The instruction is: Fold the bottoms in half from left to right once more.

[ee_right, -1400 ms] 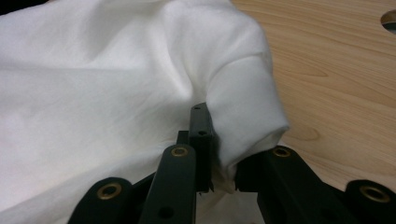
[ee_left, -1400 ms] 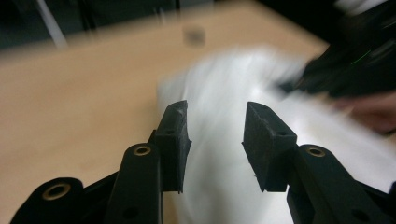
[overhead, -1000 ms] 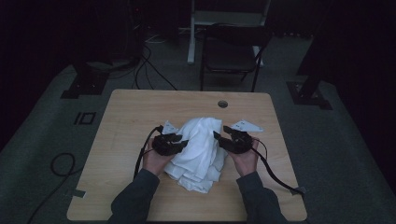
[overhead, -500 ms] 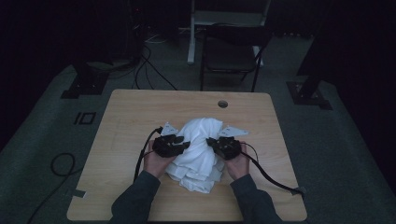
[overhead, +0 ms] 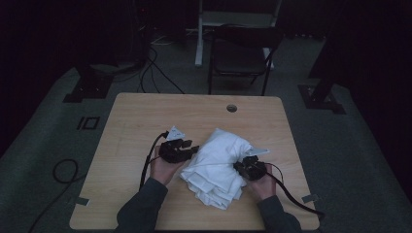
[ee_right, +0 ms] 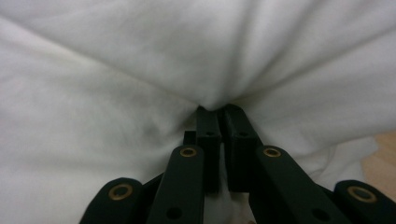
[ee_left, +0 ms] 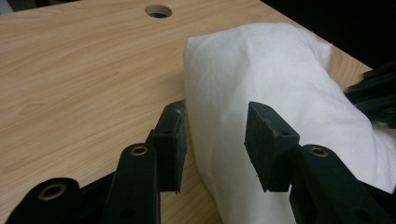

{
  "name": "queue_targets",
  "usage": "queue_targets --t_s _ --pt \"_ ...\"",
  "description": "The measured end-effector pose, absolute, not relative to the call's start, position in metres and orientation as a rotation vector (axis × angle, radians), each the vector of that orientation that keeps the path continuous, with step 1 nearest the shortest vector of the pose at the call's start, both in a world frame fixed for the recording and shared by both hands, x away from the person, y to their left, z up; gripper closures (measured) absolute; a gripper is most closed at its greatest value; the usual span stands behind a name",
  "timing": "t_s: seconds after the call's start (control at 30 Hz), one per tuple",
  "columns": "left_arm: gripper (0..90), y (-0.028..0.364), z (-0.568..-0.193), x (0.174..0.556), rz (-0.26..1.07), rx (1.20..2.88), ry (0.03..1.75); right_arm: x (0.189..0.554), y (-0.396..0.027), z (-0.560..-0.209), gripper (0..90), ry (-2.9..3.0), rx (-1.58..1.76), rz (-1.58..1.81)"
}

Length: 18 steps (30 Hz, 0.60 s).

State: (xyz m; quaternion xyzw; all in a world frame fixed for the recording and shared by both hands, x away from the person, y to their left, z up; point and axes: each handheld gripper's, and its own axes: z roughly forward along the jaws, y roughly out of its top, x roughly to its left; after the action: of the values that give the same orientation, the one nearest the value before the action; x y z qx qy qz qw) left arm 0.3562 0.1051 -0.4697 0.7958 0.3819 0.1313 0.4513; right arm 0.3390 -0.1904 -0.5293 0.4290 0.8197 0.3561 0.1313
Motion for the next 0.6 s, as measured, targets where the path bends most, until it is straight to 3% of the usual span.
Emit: queue_targets --t_s 0.33,0.6 --pt "58.4 0.096 -0.474 0.355 0.312 1.994 0.916 0.388 -0.168 -0.542 86.9 2.429 1.059 1.177" --pt "59.2 0.077 -0.494 0.354 0.287 2.072 0.927 0.425 -0.135 -0.541 85.4 2.443 1.098 1.204"
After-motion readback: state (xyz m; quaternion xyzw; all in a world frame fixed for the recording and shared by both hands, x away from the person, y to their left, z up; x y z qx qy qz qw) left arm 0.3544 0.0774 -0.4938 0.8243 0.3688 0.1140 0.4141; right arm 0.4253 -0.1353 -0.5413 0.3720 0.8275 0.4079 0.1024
